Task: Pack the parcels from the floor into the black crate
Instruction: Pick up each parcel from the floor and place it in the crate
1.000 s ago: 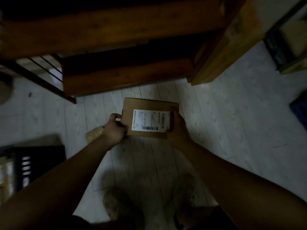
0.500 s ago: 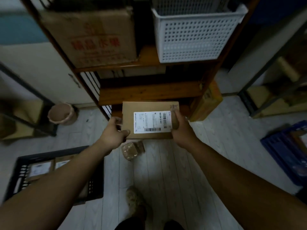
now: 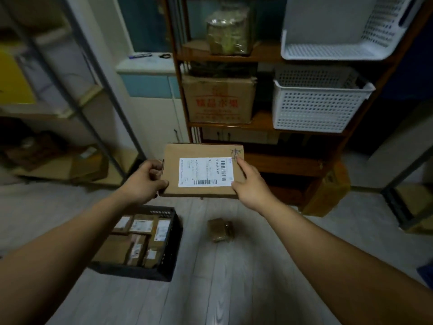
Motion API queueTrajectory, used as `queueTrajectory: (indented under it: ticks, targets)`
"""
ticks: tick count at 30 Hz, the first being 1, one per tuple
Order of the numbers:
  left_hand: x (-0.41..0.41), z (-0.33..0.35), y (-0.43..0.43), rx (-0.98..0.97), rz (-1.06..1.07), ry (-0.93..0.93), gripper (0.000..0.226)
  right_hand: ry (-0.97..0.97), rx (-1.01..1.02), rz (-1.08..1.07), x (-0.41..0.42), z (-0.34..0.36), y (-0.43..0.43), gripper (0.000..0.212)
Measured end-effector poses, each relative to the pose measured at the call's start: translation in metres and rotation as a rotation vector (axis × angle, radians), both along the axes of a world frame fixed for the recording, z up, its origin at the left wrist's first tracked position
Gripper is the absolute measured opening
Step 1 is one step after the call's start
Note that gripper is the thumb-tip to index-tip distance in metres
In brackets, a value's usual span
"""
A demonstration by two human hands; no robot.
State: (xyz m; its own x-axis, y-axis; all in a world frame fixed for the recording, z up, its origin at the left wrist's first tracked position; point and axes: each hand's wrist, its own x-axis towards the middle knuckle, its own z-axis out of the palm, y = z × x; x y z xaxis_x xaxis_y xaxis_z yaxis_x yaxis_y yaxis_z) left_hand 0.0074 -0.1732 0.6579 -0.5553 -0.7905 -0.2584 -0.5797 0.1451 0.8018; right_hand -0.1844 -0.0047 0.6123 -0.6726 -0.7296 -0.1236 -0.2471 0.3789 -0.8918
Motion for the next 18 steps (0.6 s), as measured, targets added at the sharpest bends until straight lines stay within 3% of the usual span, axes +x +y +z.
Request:
queueTrajectory:
  ticks: [9,18]
  targets:
    - [0.154,0.004,-0.089,-0.053,0.138,0.001,0.052,0.044,-0.019,0.157,0.135,0.019,-0.100,0.071]
    - [0.264,-0.011,-0.183,-0.089,0.093,-0.047,0.067,0.036,0.035,0.243,0.251,0.003,-0.191,0.084]
